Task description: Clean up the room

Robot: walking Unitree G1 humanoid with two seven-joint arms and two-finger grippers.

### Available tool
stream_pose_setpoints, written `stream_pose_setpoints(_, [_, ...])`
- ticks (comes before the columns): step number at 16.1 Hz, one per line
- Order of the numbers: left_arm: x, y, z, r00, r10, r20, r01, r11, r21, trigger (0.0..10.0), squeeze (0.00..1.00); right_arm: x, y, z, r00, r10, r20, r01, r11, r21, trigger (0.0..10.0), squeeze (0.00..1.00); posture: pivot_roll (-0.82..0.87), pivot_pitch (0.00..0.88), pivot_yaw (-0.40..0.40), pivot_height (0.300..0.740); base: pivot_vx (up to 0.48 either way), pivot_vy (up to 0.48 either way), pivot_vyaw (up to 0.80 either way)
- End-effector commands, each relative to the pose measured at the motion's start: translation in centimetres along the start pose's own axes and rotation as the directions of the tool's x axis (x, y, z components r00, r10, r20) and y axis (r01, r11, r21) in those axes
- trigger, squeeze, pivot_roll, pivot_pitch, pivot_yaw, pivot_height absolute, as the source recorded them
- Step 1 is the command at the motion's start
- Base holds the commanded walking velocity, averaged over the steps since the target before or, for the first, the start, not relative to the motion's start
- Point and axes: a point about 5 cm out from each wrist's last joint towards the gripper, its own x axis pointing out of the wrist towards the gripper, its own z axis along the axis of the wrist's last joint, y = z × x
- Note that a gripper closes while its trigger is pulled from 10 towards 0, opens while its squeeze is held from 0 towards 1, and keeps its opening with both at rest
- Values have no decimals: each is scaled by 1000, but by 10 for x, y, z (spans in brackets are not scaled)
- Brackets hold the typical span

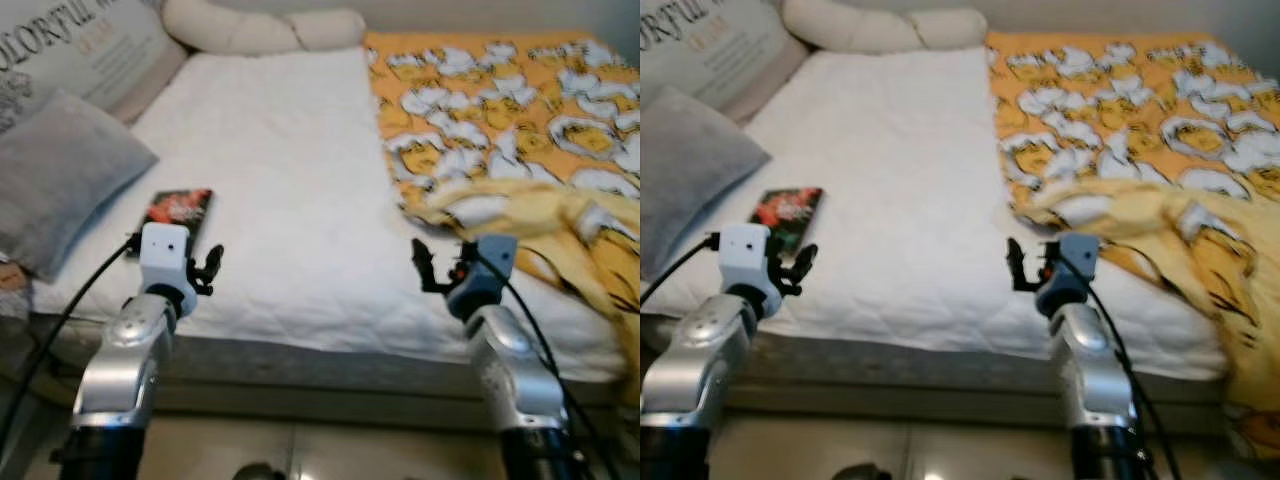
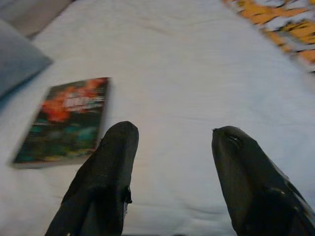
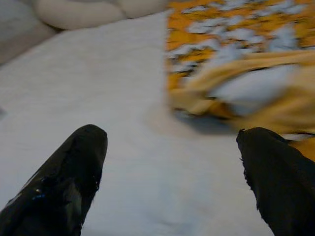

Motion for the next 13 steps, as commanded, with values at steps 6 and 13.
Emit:
stream_pose_setpoints(6, [3,-2,6,1000,6,22,-7,1000,14,10000,0,3,-3,3,1000,-4,-5,4,1000,-15,10000,1000,2,0,44,740,0,-319,693])
stream_pose_setpoints(13, [3,-3,2,1000,-5,15,5,1000,22,10000,0,2,-9,-1,999,-42,-23,41,999,-17,10000,1000,-8,0,49,740,0,-319,454])
